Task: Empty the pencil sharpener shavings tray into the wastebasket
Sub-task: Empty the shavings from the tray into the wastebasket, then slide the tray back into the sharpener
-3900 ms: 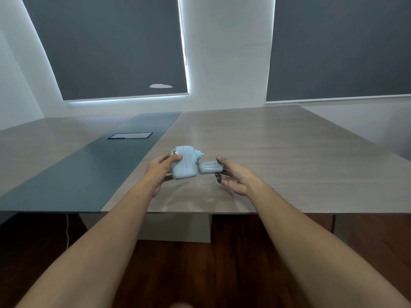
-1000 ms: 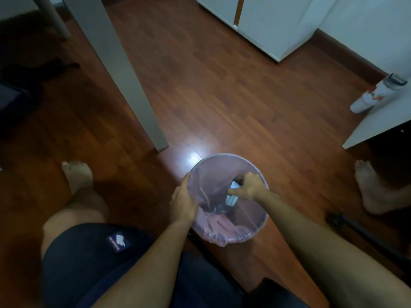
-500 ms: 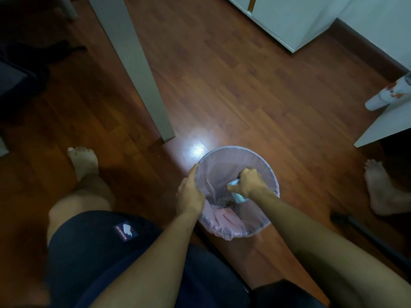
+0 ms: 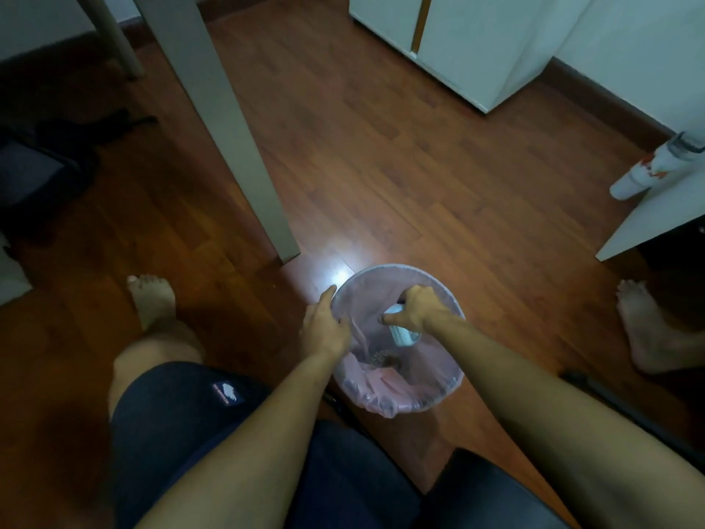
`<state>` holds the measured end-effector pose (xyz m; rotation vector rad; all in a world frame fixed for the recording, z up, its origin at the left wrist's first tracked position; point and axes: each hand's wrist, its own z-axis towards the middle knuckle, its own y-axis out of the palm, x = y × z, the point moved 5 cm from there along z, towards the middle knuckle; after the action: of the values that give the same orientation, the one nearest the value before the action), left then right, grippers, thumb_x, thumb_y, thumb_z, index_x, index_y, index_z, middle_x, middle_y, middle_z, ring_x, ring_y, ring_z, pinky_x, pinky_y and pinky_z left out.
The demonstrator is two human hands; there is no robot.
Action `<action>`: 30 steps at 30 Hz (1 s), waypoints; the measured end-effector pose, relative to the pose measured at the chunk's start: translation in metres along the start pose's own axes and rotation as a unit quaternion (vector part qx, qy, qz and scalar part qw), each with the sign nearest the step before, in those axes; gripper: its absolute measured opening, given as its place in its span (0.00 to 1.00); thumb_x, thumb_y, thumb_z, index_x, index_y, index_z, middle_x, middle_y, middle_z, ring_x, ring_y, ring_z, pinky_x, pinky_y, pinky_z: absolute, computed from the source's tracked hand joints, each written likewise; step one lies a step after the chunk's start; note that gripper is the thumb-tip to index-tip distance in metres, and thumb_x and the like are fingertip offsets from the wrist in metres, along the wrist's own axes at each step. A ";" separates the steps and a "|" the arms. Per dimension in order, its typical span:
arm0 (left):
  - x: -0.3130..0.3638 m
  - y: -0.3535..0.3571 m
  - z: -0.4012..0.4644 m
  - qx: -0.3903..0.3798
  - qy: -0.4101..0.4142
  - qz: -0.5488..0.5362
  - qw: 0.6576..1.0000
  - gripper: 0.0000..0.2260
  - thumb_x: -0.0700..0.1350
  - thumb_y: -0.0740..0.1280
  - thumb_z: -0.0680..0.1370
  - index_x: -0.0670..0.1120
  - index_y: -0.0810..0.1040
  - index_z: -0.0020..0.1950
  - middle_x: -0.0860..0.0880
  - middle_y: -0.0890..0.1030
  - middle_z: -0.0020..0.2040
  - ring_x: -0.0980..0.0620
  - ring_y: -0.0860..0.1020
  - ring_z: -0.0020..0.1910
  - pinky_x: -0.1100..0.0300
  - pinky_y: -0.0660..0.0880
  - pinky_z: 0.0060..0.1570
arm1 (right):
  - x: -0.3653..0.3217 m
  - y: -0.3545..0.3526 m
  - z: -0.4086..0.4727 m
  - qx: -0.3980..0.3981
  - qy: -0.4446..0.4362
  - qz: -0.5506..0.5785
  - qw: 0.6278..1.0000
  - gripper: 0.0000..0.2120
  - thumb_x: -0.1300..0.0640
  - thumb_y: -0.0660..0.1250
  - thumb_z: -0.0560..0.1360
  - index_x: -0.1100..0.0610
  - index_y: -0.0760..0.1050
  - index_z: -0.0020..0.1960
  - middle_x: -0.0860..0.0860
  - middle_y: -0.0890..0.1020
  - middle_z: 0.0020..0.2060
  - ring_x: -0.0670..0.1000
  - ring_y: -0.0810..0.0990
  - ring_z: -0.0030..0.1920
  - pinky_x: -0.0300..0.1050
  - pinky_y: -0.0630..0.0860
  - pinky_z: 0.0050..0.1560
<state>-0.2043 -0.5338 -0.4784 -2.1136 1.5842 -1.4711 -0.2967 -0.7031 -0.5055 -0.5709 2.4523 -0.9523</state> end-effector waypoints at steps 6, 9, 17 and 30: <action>0.034 -0.045 -0.003 0.006 0.029 0.019 0.999 0.23 0.48 0.66 0.76 0.50 0.71 0.71 0.42 0.76 0.68 0.41 0.73 0.67 0.53 0.71 0.63 | -0.040 -0.056 -0.035 0.037 -0.022 0.026 0.999 0.28 0.38 0.71 0.68 0.63 0.84 0.51 0.61 0.85 0.48 0.55 0.79 0.42 0.47 0.76 0.42; 0.065 -0.082 -0.012 0.032 0.056 0.017 0.998 0.19 0.49 0.66 0.76 0.47 0.76 0.67 0.44 0.80 0.64 0.43 0.76 0.64 0.57 0.72 0.61 | -0.069 -0.096 -0.063 0.075 -0.045 0.058 0.994 0.28 0.38 0.71 0.69 0.63 0.84 0.51 0.59 0.86 0.46 0.56 0.81 0.43 0.46 0.76 0.42; 0.133 -0.205 -0.072 0.143 0.139 0.007 0.980 0.13 0.50 0.66 0.76 0.47 0.83 0.57 0.45 0.84 0.57 0.44 0.78 0.62 0.58 0.72 0.60 | -0.137 -0.188 -0.153 0.133 -0.084 0.257 0.953 0.29 0.39 0.73 0.66 0.64 0.82 0.50 0.58 0.84 0.47 0.55 0.85 0.41 0.48 0.84 0.40; 0.113 -0.457 -0.220 0.329 0.199 -0.057 0.922 0.08 0.53 0.65 0.71 0.51 0.80 0.44 0.47 0.85 0.46 0.44 0.85 0.41 0.46 0.83 0.41 | -0.334 -0.253 -0.300 0.073 -0.289 0.459 0.837 0.16 0.45 0.72 0.71 0.58 0.75 0.46 0.57 0.80 0.38 0.55 0.81 0.36 0.47 0.80 0.36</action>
<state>-0.0621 -0.3257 -0.0244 -1.5971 0.8457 -2.1855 -0.1319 -0.5439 -0.0436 0.3483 1.7235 -0.4406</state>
